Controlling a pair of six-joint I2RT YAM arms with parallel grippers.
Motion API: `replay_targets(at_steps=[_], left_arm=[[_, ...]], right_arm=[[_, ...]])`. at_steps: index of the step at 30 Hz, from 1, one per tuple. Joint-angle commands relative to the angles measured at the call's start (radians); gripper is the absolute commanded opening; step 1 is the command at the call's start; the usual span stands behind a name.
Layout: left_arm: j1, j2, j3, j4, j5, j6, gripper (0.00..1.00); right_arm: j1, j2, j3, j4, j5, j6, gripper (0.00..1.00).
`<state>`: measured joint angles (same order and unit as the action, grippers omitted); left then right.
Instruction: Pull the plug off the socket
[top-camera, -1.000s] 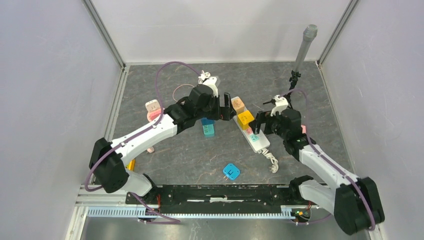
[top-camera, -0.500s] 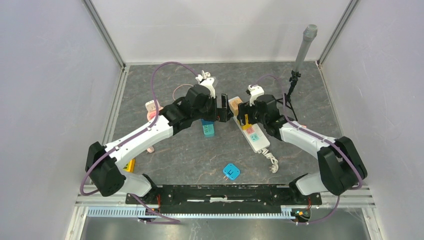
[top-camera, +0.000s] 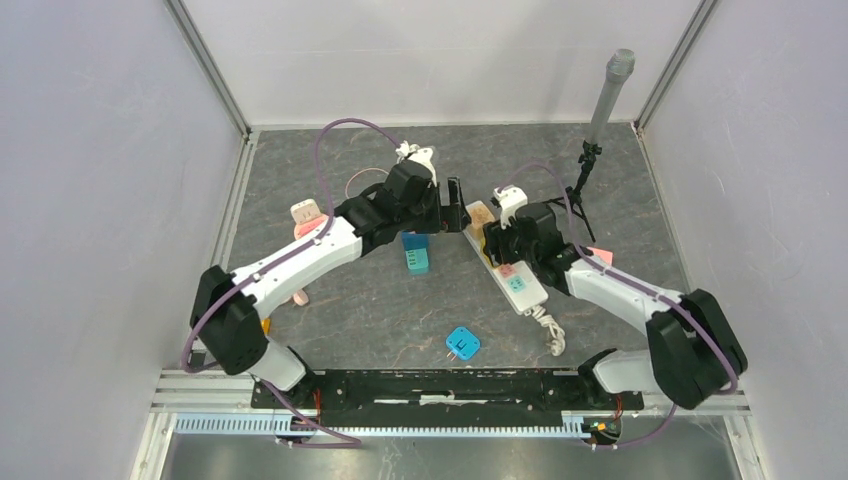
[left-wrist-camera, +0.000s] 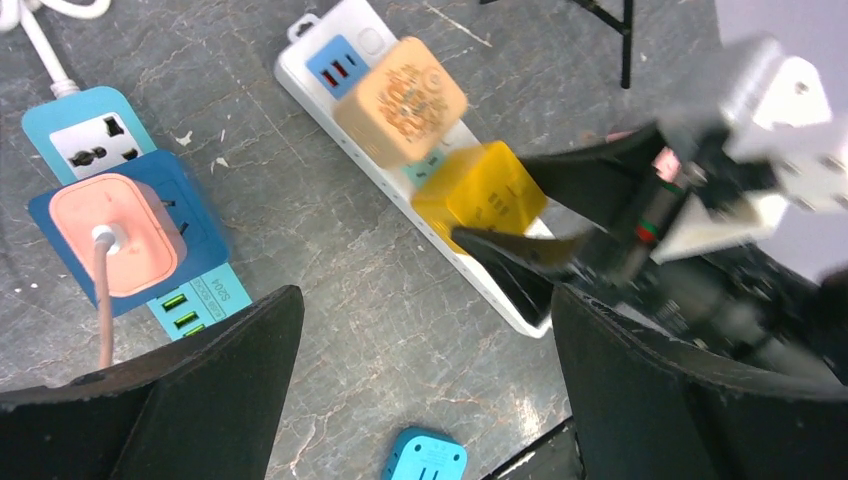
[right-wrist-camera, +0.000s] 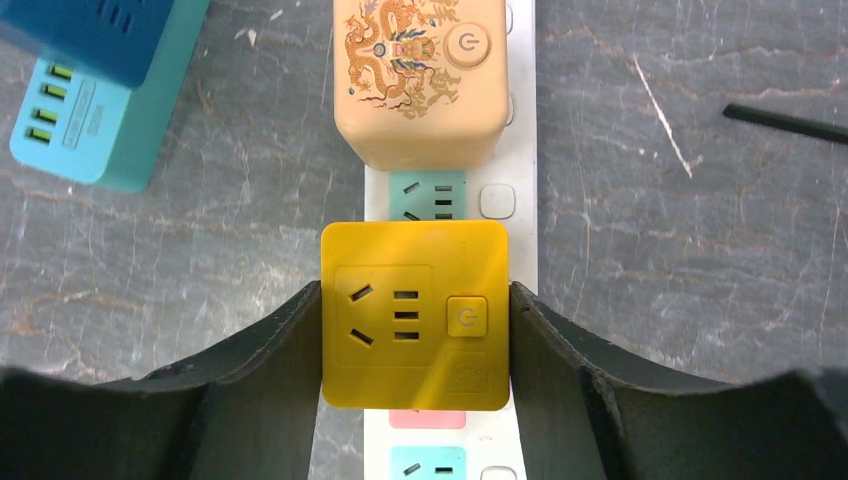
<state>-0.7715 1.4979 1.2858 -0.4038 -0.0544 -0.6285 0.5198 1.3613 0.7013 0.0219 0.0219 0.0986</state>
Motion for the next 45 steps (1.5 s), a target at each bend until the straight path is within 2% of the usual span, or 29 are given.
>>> replay_targets(at_steps=[1,5,8,13,19,22,29,35,37,41,45], left_arm=[[0.009,0.061,0.047,0.025,-0.033,-0.059,1.0],[0.012,0.088,0.038,0.078,-0.031,-0.066,1.0],[0.015,0.142,0.077,0.082,0.001,-0.069,1.0],[0.027,0.266,0.178,0.068,0.044,-0.072,0.94],[0.043,0.38,0.214,0.109,0.05,-0.132,0.77],[0.043,0.442,0.216,0.143,0.115,-0.163,0.68],[0.041,0.495,0.173,0.204,0.154,-0.202,0.61],[0.041,0.482,0.105,0.213,0.12,-0.208,0.53],[0.04,0.475,0.076,0.227,0.12,-0.203,0.51],[0.038,0.463,0.026,0.23,0.108,-0.186,0.49],[0.037,0.452,-0.04,0.274,0.103,-0.19,0.48]], right_arm=[[-0.001,-0.125,-0.049,0.012,-0.044,-0.011,0.49],[-0.001,-0.169,-0.085,-0.008,-0.074,-0.009,0.54],[-0.001,-0.164,-0.094,0.0,-0.077,0.012,0.66],[-0.001,-0.158,-0.104,0.056,-0.065,0.031,0.77],[-0.001,-0.171,-0.12,0.093,-0.065,-0.009,0.8],[-0.001,-0.157,-0.125,0.089,-0.091,-0.03,0.8],[-0.001,-0.125,-0.104,0.032,-0.089,-0.087,0.81],[-0.003,-0.098,-0.094,0.0,-0.029,-0.078,0.74],[-0.003,-0.093,-0.097,0.022,-0.033,-0.077,0.68],[-0.003,-0.066,-0.07,0.023,-0.067,-0.068,0.47],[-0.003,-0.076,-0.068,0.054,-0.063,-0.043,0.12]])
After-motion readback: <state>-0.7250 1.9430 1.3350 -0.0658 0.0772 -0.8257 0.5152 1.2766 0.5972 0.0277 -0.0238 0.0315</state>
